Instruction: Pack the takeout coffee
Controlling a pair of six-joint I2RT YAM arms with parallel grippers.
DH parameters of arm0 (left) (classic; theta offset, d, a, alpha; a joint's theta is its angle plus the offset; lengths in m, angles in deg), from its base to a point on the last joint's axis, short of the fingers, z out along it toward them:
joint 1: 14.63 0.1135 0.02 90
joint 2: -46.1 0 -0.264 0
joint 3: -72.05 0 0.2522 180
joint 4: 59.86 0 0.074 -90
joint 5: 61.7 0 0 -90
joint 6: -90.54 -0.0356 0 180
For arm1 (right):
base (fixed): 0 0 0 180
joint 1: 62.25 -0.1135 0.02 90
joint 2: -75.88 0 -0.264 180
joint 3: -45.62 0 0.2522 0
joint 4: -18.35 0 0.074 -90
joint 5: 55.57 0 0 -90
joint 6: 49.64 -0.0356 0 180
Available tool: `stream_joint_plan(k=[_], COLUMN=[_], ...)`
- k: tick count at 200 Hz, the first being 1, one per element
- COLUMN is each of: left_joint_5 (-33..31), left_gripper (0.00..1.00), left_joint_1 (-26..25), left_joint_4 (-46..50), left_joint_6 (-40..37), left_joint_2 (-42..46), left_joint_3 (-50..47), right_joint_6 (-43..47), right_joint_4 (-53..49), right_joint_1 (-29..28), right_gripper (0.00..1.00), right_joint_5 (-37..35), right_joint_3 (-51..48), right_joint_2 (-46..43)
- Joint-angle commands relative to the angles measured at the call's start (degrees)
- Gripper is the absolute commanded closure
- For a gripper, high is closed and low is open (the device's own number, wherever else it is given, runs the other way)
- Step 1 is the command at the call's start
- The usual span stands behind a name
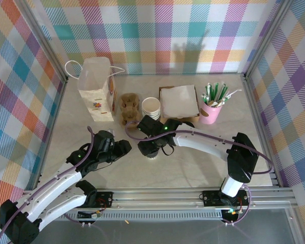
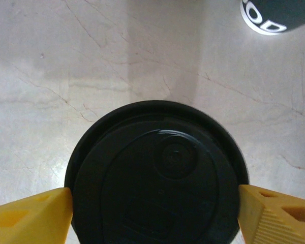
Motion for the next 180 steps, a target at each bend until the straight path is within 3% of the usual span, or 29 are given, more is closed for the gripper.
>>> stream_joint_plan(k=[1,58,75,110,136,180], left_joint_5=[0.9,0.2,0.2,0.9,1.5,2.1], left_gripper=[0.5,0.52,0.53,0.56,0.58,0.59], left_joint_1=[-0.8,-3.2,-3.9,-5.5,-6.1,-6.3], left_joint_4=[-3.1,-6.9,-8.6,-13.6,-14.0,-15.0], left_joint_6=[1.1,2.9,3.8,5.8,6.0,6.9], left_joint_2=[-0.6,-3.7,-4.4,-6.6,-7.9,-7.2], left_joint_3=[-0.6,-1.0,-1.4,-2.3,-2.5,-3.7], right_joint_6=[-2.1,-2.9,-2.7,-4.3,-5.8,-7.8], right_joint_4=[-1.8,-2.1,-0.9,4.2,6.5,9.8], right_joint_1=[0.3,0.6,2.4,11.4,16.2,18.8], right_gripper=[0.16,0.13,0.19,0.35,0.41,0.46], right_joint_5=[-0.2,1.1,2.8,13.5,19.7,25.8], right_joint_3=[-0.5,-0.7,-2.5,-9.3,-12.5,-14.8], right_joint_2=[-3.1,-8.5,-11.0,-15.2,-14.5,-11.5])
